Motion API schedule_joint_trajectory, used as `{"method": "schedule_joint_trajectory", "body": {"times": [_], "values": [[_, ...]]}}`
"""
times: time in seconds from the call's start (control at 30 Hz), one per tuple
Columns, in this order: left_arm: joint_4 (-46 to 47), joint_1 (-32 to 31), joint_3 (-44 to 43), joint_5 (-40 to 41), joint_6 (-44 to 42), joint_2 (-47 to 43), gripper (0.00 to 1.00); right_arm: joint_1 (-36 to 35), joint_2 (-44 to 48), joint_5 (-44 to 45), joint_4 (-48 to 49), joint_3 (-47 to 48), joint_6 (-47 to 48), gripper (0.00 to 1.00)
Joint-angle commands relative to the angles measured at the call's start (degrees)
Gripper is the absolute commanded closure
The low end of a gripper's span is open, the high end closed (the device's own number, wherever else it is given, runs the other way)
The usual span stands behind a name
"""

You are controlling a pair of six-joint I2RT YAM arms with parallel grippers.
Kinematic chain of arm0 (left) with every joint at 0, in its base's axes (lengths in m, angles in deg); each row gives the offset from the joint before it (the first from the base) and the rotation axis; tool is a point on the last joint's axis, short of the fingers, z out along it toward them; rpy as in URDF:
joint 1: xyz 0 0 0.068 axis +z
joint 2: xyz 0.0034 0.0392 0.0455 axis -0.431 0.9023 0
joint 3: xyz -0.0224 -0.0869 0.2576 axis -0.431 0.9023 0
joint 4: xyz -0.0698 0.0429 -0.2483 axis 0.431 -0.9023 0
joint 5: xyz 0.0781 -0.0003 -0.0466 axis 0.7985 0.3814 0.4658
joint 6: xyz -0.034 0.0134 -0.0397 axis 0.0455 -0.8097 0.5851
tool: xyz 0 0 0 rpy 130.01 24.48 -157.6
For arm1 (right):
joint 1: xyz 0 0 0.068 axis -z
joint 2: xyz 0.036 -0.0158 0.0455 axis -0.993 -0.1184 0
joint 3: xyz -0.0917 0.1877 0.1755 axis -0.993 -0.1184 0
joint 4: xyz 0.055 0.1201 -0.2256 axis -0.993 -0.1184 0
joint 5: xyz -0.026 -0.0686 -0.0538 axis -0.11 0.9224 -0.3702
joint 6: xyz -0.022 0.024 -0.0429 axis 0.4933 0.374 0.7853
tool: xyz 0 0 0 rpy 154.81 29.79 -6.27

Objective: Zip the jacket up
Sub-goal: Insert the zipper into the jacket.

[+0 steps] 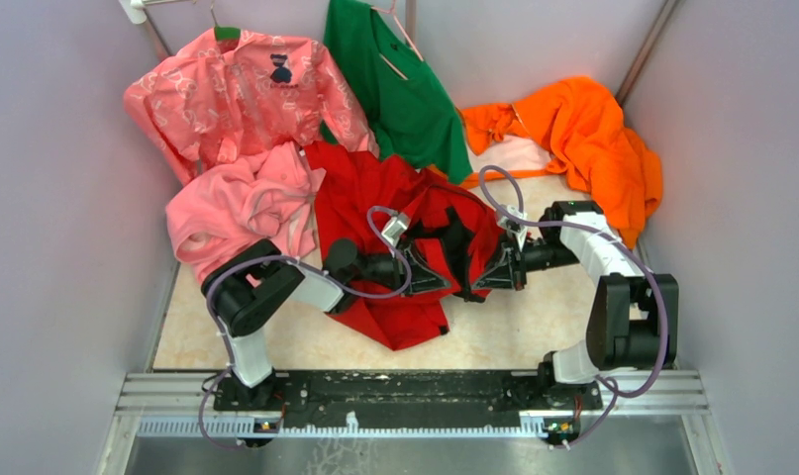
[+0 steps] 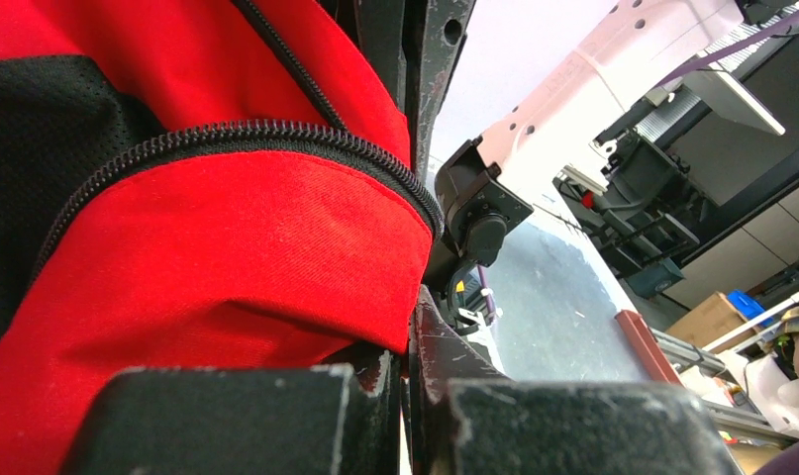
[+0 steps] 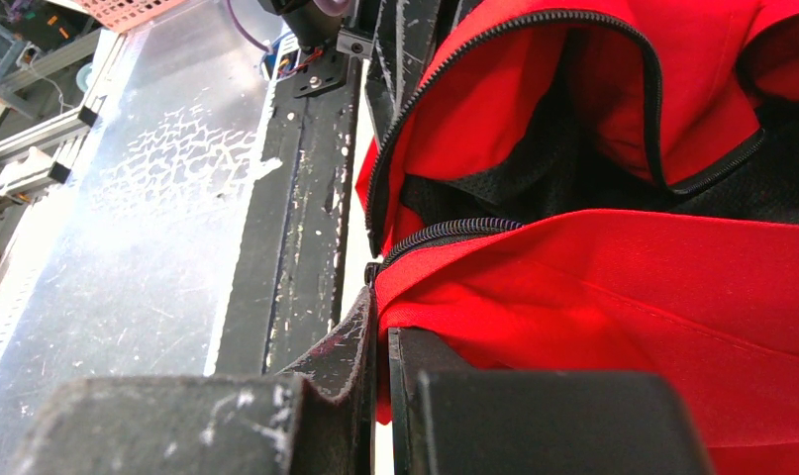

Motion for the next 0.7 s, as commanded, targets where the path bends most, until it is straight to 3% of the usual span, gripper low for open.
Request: {"method": "schedule_joint_trajectory", "body": {"times": [0.0, 0.67], "values": [[15.9, 0.2, 1.3, 0.9, -0.5, -3.2, 1.0, -0.5, 1.7, -2.5, -0.7, 1.0, 1.4, 1.0], [16.0, 0.3, -0.2, 1.5, 0.3, -0.2, 1.0, -0.5, 1.8, -2.5, -0.8, 0.8, 1.5, 1.0]]}}
